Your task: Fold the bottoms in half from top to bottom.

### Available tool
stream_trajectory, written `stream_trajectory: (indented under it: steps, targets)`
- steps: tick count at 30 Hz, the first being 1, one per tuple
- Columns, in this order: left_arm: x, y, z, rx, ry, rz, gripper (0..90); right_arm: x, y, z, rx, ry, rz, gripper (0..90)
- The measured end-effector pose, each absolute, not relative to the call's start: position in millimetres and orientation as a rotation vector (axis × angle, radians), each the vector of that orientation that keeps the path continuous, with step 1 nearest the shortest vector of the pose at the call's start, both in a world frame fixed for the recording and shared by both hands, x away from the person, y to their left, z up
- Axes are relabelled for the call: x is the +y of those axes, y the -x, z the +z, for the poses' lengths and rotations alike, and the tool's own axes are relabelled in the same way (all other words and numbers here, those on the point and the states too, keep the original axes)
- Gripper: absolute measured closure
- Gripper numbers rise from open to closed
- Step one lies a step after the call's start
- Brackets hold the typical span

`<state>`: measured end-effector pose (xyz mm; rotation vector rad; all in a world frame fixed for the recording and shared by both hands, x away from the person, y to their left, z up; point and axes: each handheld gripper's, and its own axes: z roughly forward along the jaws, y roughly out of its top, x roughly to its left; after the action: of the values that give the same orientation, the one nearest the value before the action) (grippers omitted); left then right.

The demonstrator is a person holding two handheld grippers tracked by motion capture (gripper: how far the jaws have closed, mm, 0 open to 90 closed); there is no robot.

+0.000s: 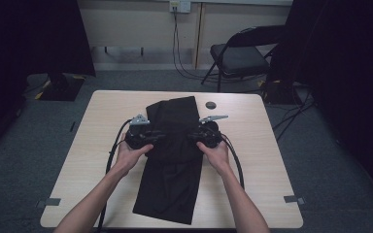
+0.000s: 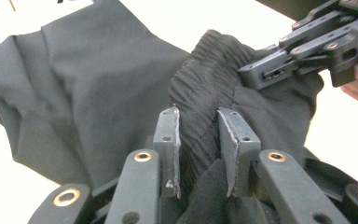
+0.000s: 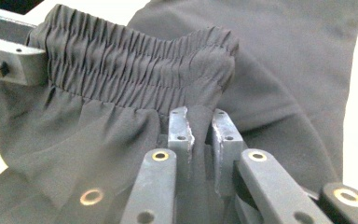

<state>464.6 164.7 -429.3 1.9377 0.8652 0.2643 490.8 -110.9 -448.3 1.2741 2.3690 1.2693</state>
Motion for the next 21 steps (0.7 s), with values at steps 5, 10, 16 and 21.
stream_trajectory:
  steps: [5, 10, 16, 21]
  targets:
    - [167, -453, -391, 0.78, -1.888, 0.317, 71.4, -112, -477, -415, 2.315, -1.196, 1.364, 81.7]
    - [174, -443, -356, 0.729, -1.811, 0.359, 72.0, -117, -465, -375, 2.243, -1.131, 1.487, 82.2]
    - [180, -420, -319, 0.639, -1.736, 0.374, 72.2, -121, -442, -329, 2.154, -1.037, 1.607, 82.5]
    - [181, -384, -338, 0.592, -1.828, 0.307, 71.7, -124, -408, -333, 2.269, -0.935, 1.544, 80.4]
